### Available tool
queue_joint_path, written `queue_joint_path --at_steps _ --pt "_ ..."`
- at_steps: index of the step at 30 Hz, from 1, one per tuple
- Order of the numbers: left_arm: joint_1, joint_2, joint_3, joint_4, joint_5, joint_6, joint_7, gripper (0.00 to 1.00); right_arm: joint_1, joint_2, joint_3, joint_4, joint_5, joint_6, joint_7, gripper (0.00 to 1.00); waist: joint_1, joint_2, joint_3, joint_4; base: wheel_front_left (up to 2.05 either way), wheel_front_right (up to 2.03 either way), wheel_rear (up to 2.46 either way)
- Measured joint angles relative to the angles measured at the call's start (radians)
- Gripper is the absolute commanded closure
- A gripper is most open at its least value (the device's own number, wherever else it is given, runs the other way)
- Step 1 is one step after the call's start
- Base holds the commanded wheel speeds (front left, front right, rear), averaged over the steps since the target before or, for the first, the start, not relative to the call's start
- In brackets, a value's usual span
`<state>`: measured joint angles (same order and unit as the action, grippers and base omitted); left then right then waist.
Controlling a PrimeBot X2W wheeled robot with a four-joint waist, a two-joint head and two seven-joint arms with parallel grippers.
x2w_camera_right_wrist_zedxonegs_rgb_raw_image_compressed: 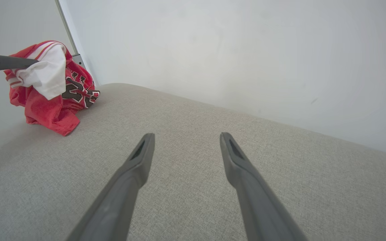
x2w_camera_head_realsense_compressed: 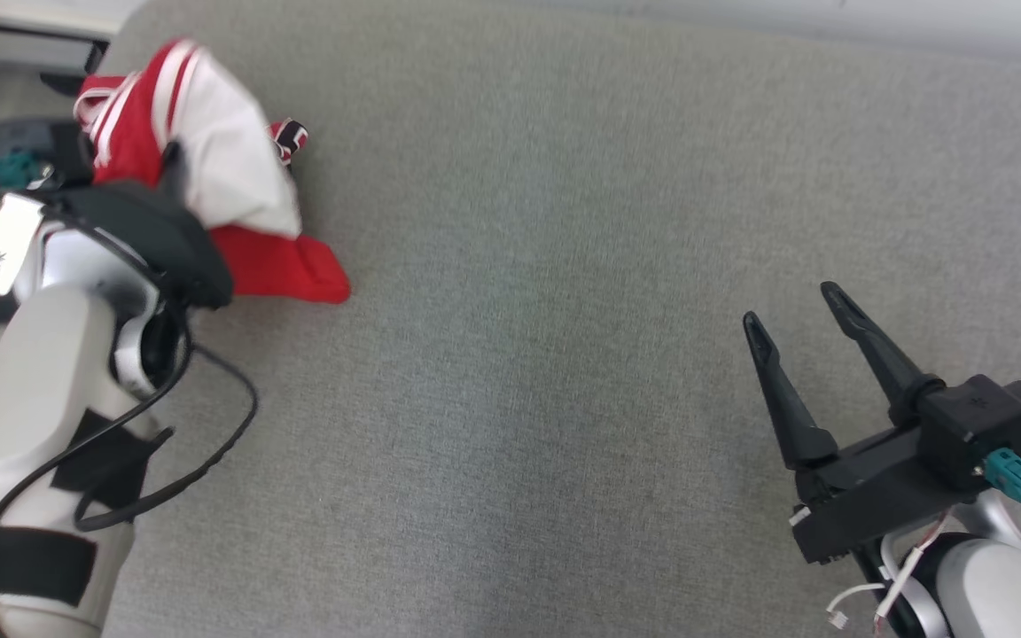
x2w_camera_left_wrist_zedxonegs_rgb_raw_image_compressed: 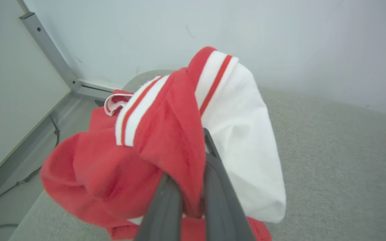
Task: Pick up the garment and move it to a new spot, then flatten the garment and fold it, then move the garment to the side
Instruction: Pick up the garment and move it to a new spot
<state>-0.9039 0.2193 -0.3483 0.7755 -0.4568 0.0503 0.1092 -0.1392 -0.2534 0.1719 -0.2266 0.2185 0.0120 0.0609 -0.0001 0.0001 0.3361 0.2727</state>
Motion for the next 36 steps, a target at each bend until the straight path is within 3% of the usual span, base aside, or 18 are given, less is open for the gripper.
queue_joint_path --at_steps 11,20,28,36 --pt "-0.054 -0.084 -0.098 -0.17 0.049 -0.081 -0.078 1.0 -0.018 0.102 0.038 0.128 0.038 -0.013 -0.072 0.0 -0.0001 -0.0001 -0.15 -0.034 0.0 0.0 0.0" --pt "-0.038 -0.187 -0.18 -0.281 -0.005 -0.153 -0.094 1.0 0.046 0.141 0.075 0.188 0.06 -0.017 -0.107 0.0 -0.0002 -0.0002 -0.254 -0.137 0.0 0.0 0.0" --pt "0.069 -0.182 -0.218 -0.418 -0.072 -0.158 -0.067 1.0 0.092 0.146 0.106 0.174 0.062 -0.018 -0.114 0.0 -0.0001 -0.0002 -0.311 -0.262 0.0 0.0 0.0" --pt "0.259 -0.122 -0.253 -0.287 -0.077 -0.157 -0.008 1.0 0.11 0.138 0.08 0.158 0.063 -0.018 -0.124 0.0 0.0 -0.0002 -0.325 -0.37 0.0 0.0 0.0"
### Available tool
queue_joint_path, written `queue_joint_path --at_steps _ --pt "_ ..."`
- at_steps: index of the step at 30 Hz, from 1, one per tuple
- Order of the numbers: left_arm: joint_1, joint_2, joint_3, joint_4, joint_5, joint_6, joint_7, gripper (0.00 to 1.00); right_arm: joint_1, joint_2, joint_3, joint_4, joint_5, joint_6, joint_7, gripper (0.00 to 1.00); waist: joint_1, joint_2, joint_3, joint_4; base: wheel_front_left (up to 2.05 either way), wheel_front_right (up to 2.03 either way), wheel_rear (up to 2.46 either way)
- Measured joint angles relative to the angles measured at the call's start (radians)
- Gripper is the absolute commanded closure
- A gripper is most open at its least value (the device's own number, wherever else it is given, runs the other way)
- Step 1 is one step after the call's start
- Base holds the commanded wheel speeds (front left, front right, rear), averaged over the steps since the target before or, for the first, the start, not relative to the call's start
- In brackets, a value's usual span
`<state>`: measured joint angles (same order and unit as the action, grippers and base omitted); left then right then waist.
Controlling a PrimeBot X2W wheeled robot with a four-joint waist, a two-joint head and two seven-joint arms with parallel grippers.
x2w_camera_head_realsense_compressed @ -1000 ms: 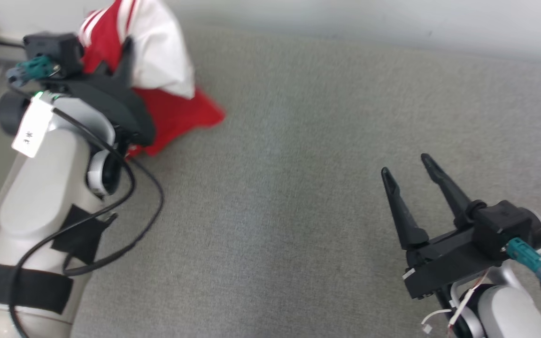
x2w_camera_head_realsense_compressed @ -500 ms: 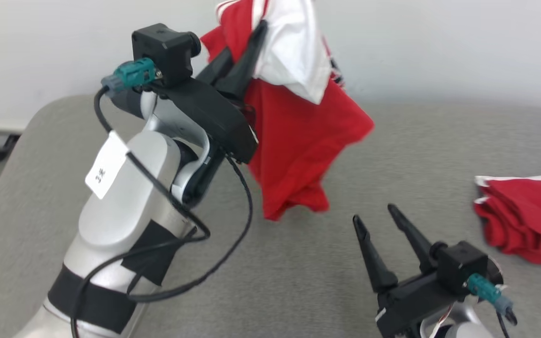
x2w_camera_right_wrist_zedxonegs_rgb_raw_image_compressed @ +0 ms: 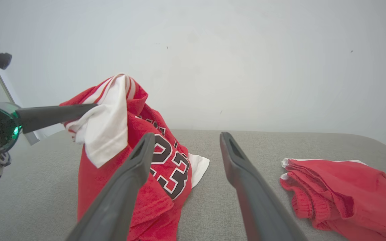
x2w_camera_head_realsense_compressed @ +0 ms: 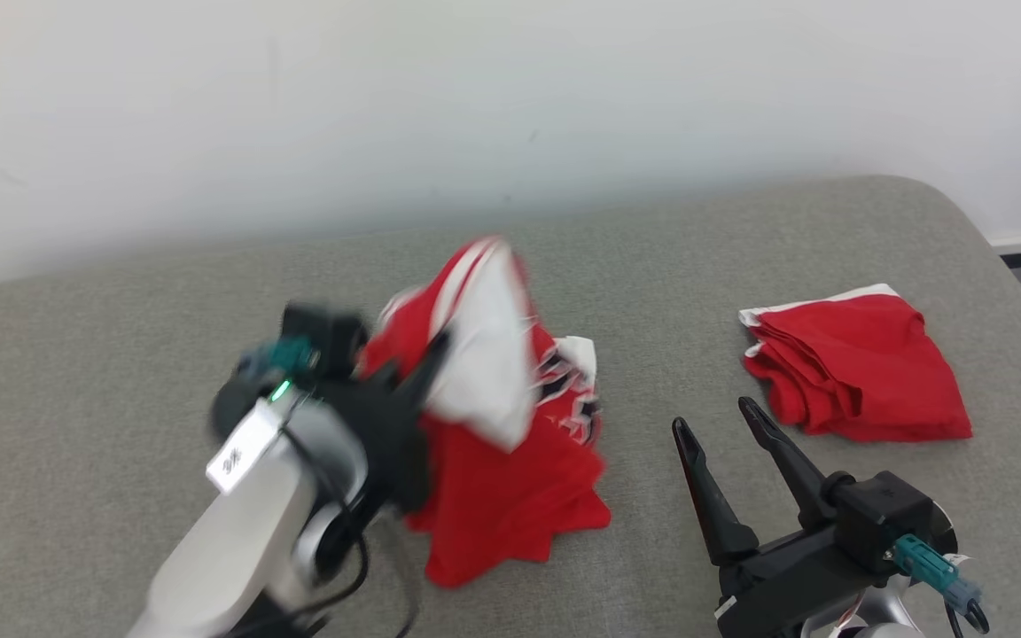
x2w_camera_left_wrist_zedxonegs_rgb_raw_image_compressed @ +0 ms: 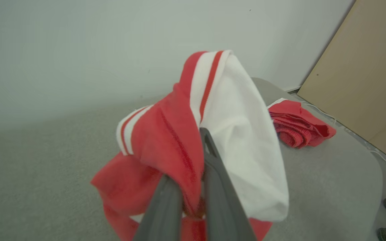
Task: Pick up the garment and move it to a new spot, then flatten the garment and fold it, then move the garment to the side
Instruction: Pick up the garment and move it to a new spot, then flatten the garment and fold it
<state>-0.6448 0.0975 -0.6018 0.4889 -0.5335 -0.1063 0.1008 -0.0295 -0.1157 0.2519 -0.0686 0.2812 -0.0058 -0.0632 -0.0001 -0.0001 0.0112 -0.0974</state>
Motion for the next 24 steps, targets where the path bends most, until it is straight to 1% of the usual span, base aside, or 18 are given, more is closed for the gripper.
queue_joint_path --at_steps 1,2,5,7,10,14,17,19,20,24 --pt "0.026 0.019 -0.002 0.022 0.009 0.008 0.006 0.18 0.0 0.0 0.0 0.0 0.0 0.0 0.0 0.0 0.0 0.0 0.001 -0.008 0.0 0.0 0.0" --pt "0.047 0.042 -0.007 0.042 0.023 0.017 0.014 0.0 0.0 -0.001 -0.002 -0.001 0.0 0.0 -0.001 0.0 0.0 0.0 0.002 -0.014 0.0 0.0 0.0" --pt "0.086 0.083 -0.001 0.086 0.032 0.041 0.021 0.0 0.0 -0.003 -0.016 -0.003 0.0 -0.005 -0.009 0.0 0.0001 0.0 0.008 -0.015 0.0 0.0 0.0" --pt "0.096 0.098 0.008 0.105 0.035 0.064 0.022 0.0 0.0 -0.004 -0.019 -0.002 0.0 -0.009 -0.013 0.0 0.0002 0.0 0.009 -0.006 0.0 0.0 0.0" --pt "0.116 0.137 0.022 0.124 0.044 0.093 0.022 0.0 0.0 -0.004 -0.021 0.002 0.0 -0.009 -0.017 0.0 0.0001 0.0 0.008 0.009 0.0 0.0 0.0" --pt "0.15 0.174 0.037 0.127 0.063 0.116 0.016 0.0 0.001 -0.005 -0.023 0.007 0.001 -0.009 -0.022 0.0 0.0001 0.0 0.001 0.031 0.0 0.0 0.0" --pt "0.174 0.188 0.034 0.106 0.066 0.114 0.003 0.0 0.003 -0.006 -0.023 0.01 0.007 -0.009 -0.025 0.0 0.0001 0.0 -0.006 0.047 0.0 0.0 0.0" --pt "0.188 0.196 0.018 0.082 0.074 0.101 -0.011 0.0 0.003 -0.006 -0.022 0.011 0.007 -0.009 -0.025 0.0 0.0001 0.0001 -0.012 0.056 0.0 0.0 0.0" --pt "0.195 0.199 0.004 0.067 0.081 0.088 -0.019 0.0 0.003 -0.006 -0.022 0.013 0.007 -0.009 -0.026 0.0 0.0001 0.0 -0.015 0.061 0.0 0.0 0.0" --pt "0.231 0.198 -0.041 0.004 0.106 0.071 -0.043 0.0 0.004 -0.006 -0.014 0.016 0.007 -0.009 -0.026 0.0 0.0001 0.0001 -0.025 0.072 0.0 0.0 0.0"
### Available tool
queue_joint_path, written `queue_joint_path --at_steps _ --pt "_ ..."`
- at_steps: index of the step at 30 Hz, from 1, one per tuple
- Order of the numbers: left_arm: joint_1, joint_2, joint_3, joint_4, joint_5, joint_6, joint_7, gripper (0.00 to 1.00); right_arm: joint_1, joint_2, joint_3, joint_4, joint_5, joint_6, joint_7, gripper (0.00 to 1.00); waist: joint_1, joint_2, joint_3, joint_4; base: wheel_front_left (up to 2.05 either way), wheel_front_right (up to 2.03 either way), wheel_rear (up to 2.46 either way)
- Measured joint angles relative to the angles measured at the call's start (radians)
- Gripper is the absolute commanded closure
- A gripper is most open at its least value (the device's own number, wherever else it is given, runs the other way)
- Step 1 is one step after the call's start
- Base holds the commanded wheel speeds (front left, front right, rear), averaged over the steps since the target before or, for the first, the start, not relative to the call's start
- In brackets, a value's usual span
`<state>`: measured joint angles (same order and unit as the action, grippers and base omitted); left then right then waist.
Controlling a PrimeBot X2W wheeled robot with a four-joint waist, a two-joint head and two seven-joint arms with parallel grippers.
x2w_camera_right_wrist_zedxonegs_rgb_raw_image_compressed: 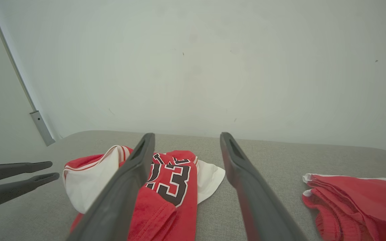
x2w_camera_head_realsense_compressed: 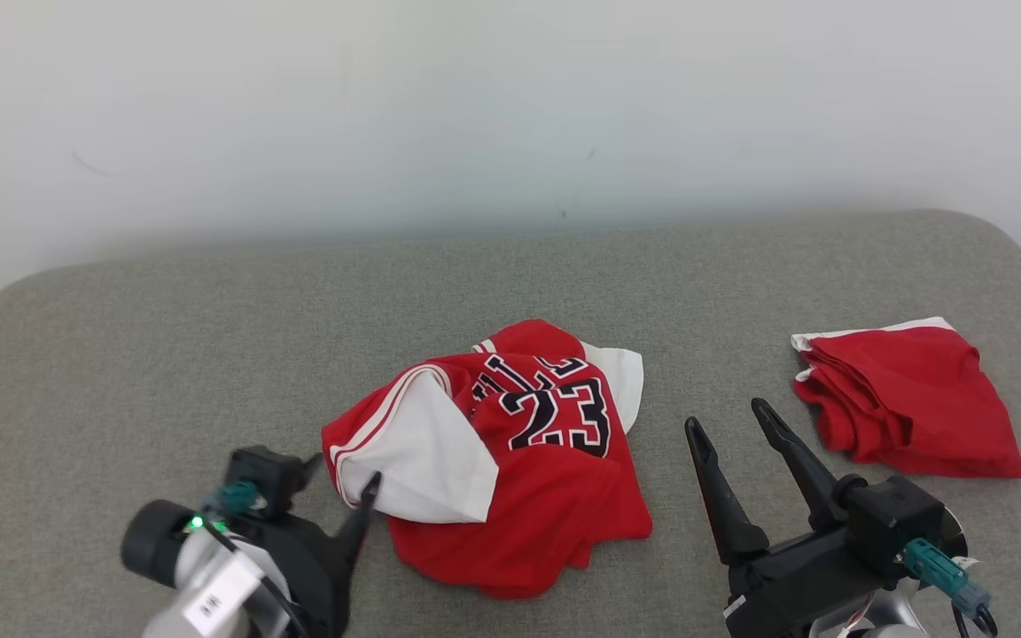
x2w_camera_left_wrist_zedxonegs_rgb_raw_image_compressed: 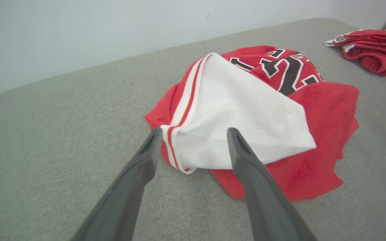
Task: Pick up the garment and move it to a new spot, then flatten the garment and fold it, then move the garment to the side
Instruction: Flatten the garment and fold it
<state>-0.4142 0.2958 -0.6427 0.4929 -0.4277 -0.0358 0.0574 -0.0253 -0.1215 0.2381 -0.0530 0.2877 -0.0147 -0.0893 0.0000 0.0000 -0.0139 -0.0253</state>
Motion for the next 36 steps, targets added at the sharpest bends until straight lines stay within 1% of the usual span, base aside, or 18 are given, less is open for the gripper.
queue_joint_path --at_steps 3,4,5,6,8,13,16,18,28,29,30,31,32,33,34,35,36 --pt "0.019 -0.01 -0.046 -0.041 0.036 -0.011 -0.007 0.0 0.0 0.0 0.002 0.002 0.0 0.0 0.0 0.0 0.0 0.0 -0.004 0.003 0.0 0.0 0.0" --pt "0.022 -0.025 -0.082 -0.067 0.052 -0.019 -0.007 0.0 0.001 0.0 0.002 0.003 0.0 0.0 0.0 0.0 0.0 -0.0001 -0.005 0.003 0.0 0.0 0.0" --pt "0.022 -0.025 -0.082 -0.067 0.052 -0.019 -0.007 0.0 0.001 0.0 0.002 0.003 0.0 0.0 0.0 0.0 0.0 -0.0001 -0.005 0.003 0.0 0.0 0.0" --pt "0.022 -0.041 -0.11 -0.083 0.065 -0.024 -0.006 0.0 0.002 0.0 0.001 0.003 0.0 0.0 0.0 0.0 -0.0001 0.0 -0.005 0.002 0.0 0.0 0.0" --pt "0.022 -0.048 -0.132 -0.087 0.091 -0.026 -0.004 0.0 0.004 0.0 0.005 0.003 0.001 0.0 0.0 0.0 0.0 0.0 -0.004 -0.001 0.0 0.0 0.0" --pt "0.02 -0.048 -0.156 -0.069 0.122 -0.025 0.02 0.0 0.004 0.002 0.018 0.002 0.001 0.002 0.0 0.0 0.0 0.0001 0.004 -0.019 0.0 0.0 0.0" --pt "0.014 -0.038 -0.158 -0.047 0.156 -0.007 0.032 0.0 0.004 0.003 0.019 -0.003 0.001 0.002 0.0 0.0 0.0 0.0 0.014 -0.031 0.0 0.0 0.0" --pt "0.006 -0.037 -0.159 -0.04 0.159 0.001 0.036 0.0 0.004 0.003 0.017 -0.004 0.001 0.002 0.0 0.0 0.0 0.0 0.022 -0.038 0.0 0.0 0.0" --pt "-0.043 -0.052 -0.175 -0.008 0.181 0.009 0.042 0.0 -0.001 0.003 0.003 -0.003 0.001 0.0 -0.006 0.0 0.0 0.0001 0.053 -0.05 0.0 0.0 0.0" --pt "-0.043 -0.053 -0.178 -0.003 0.182 0.009 0.047 0.07 -0.002 0.003 0.003 -0.003 0.001 0.0 -0.007 0.0 0.0 0.0001 0.054 -0.049 0.0 0.0 0.0" --pt "-0.043 -0.052 -0.179 0.003 0.181 0.009 0.049 0.22 -0.002 0.003 0.002 -0.003 0.001 -0.002 -0.007 0.0 0.0 0.0001 0.055 -0.048 0.0 0.0 0.0" --pt "-0.043 -0.052 -0.18 0.007 0.182 0.009 0.049 0.57 -0.003 0.003 0.001 -0.002 0.001 -0.003 -0.007 0.0 0.0001 0.0001 0.055 -0.047 0.0 0.0 0.0" --pt "-0.043 -0.051 -0.183 0.011 0.182 0.009 0.053 0.66 -0.004 0.003 0.001 -0.001 0.001 -0.003 -0.008 0.0 0.0001 0.0001 0.056 -0.046 0.0 0.0 0.0" --pt "-0.043 -0.051 -0.184 0.014 0.181 0.008 0.053 0.7 -0.004 0.003 0.001 -0.001 0.001 -0.003 -0.008 0.0 0.0 0.0001 0.056 -0.044 0.0 0.0 0.0" --pt "-0.043 -0.05 -0.185 0.016 0.181 0.004 0.054 0.67 -0.004 0.003 0.001 0.0 0.001 -0.003 -0.008 0.0 0.0 0.0001 0.056 -0.043 0.0 0.0 0.0" --pt "-0.043 -0.05 -0.188 0.017 0.181 -0.001 0.057 0.63 -0.004 0.003 0.0 0.0 0.001 -0.003 -0.008 0.0 0.0 0.0001 0.056 -0.041 0.0 0.0 0.0" --pt "-0.043 -0.05 -0.191 0.018 0.181 -0.003 0.057 0.4 -0.004 0.002 -0.001 0.002 0.001 -0.003 -0.008 0.0 0.0 0.0001 0.056 -0.039 0.0 0.0 0.0"
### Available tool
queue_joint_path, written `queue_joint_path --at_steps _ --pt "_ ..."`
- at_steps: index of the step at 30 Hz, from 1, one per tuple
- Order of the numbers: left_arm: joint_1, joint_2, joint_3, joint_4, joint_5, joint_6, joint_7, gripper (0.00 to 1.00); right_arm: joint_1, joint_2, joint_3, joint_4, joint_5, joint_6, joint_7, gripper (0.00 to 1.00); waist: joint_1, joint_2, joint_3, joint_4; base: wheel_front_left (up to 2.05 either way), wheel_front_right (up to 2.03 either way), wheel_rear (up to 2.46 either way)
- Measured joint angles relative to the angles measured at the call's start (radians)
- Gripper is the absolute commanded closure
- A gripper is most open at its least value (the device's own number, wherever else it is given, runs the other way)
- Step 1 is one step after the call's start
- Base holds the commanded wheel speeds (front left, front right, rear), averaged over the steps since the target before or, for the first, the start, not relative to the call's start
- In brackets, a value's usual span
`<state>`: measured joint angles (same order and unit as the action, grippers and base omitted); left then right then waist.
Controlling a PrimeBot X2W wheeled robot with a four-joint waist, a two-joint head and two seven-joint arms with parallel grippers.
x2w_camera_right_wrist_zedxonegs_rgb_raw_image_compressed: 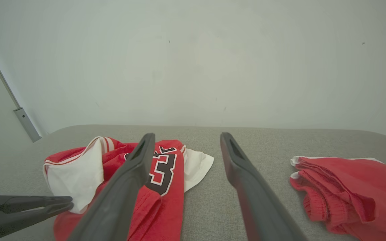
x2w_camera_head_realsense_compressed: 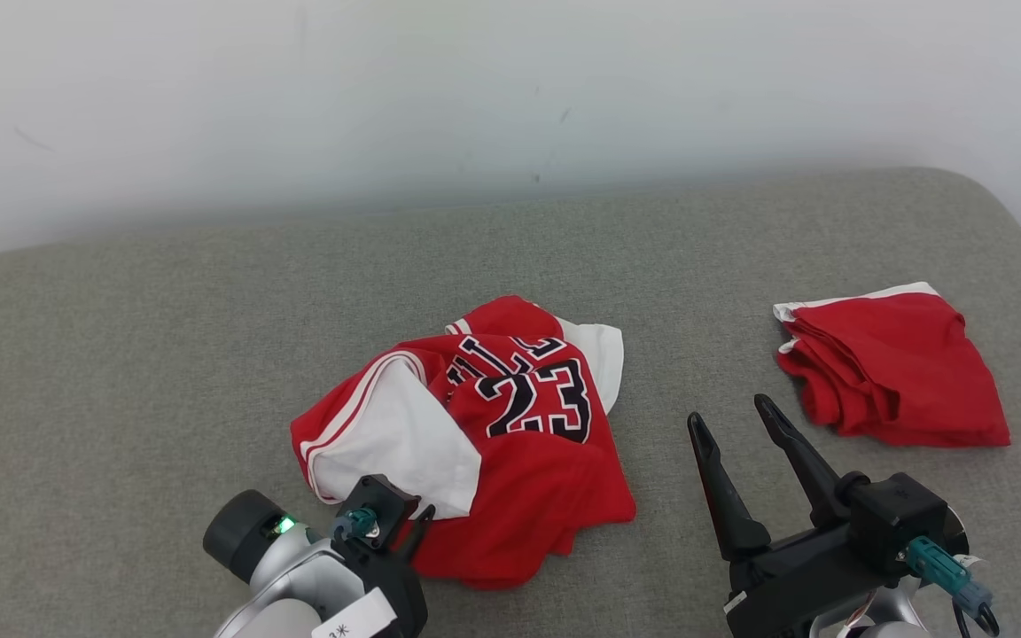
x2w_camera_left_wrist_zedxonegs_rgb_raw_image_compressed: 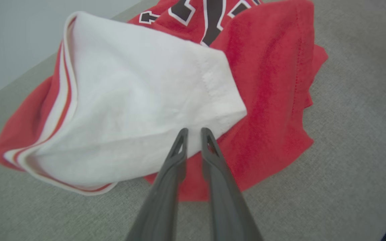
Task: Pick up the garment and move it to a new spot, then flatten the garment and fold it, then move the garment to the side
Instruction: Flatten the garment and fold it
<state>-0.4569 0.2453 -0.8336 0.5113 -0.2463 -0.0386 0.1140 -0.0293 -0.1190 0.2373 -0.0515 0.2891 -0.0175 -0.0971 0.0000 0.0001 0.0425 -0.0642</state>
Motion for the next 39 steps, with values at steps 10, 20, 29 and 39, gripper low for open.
queue_joint_path --at_steps 10,20,29,39 --pt "0.0 -0.023 -0.027 0.002 0.0 -0.025 -0.001 0.0 -0.001 0.0 0.002 0.01 0.001 0.0 -0.001 0.0 0.0 0.0 -0.003 0.016 0.0 0.0 0.0" --pt "-0.026 -0.026 -0.014 0.027 0.002 -0.005 -0.001 0.0 -0.002 0.001 0.013 0.009 0.001 0.0 -0.006 0.0 0.0 0.0 0.006 0.011 0.0 0.0 0.0" --pt "-0.045 -0.041 -0.009 0.057 0.023 0.006 -0.003 1.0 -0.007 0.001 0.011 0.009 0.001 0.001 -0.008 0.0 0.0001 0.0 0.02 -0.004 0.0 0.0 0.0" --pt "-0.151 -0.065 0.081 -0.051 -0.028 0.016 -0.092 1.0 -0.007 -0.003 0.001 0.018 0.001 -0.001 -0.01 0.0 0.0 0.0 0.013 0.016 0.0 0.0 0.0"
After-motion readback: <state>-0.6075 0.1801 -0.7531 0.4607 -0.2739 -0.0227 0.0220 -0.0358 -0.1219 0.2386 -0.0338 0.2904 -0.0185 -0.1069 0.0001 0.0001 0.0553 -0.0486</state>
